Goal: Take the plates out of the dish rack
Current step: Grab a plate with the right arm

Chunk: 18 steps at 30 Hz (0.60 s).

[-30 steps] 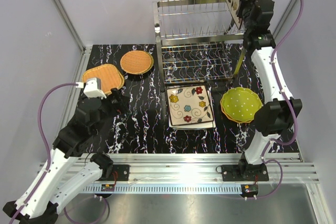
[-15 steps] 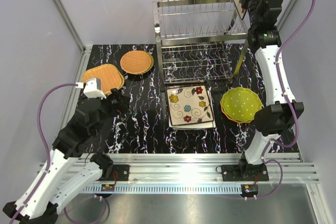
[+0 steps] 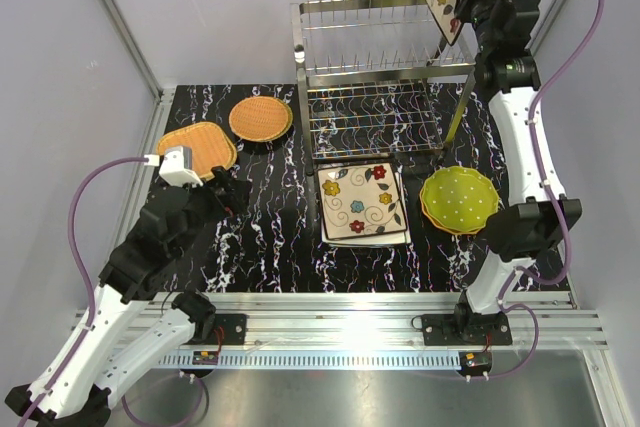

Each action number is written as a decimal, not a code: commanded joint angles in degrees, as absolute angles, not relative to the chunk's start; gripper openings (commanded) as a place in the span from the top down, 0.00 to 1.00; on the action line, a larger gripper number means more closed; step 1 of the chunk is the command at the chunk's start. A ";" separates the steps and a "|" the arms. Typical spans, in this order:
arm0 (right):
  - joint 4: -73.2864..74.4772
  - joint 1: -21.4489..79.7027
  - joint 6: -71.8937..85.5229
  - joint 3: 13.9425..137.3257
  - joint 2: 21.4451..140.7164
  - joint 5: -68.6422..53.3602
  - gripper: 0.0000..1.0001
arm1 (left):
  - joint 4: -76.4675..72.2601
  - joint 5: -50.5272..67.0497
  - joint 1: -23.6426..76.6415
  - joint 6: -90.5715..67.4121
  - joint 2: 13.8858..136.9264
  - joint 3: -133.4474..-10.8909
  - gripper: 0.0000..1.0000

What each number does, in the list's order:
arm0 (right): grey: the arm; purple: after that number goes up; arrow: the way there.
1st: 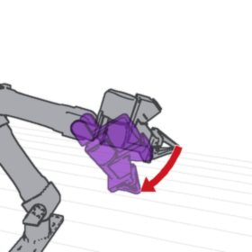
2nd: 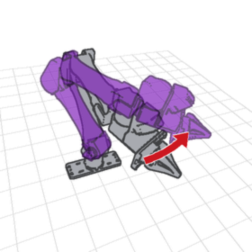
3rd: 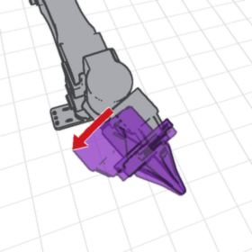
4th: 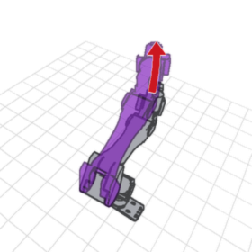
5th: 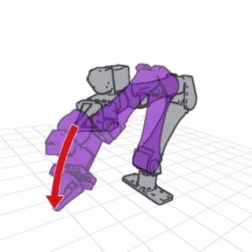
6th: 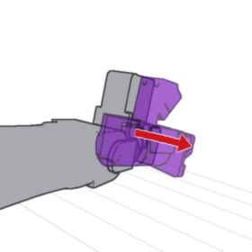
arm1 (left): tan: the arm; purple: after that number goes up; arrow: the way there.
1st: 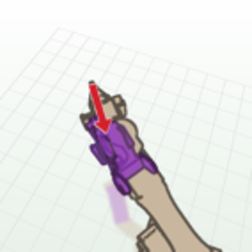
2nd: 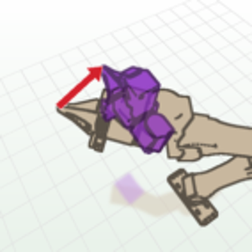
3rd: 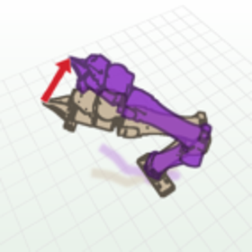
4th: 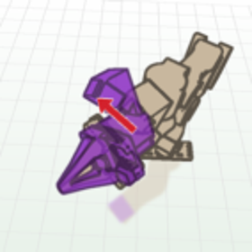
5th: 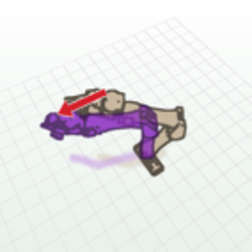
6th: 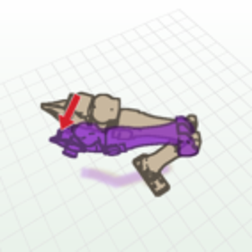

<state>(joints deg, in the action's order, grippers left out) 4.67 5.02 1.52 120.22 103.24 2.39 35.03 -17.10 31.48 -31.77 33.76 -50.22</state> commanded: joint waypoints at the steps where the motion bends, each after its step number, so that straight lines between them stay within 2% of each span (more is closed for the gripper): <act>1: -8.44 4.75 7.20 128.41 92.73 0.09 1.00 | 29.88 -14.77 31.20 -30.85 33.58 -52.65 0.01; 12: -0.62 4.83 18.71 129.64 88.68 -8.96 1.00 | 25.76 -10.47 31.29 -30.67 31.91 -52.03 0.01; 18: -0.35 4.75 27.77 122.02 83.77 -20.37 1.00 | 19.44 -1.08 31.29 -31.02 30.41 -51.33 0.01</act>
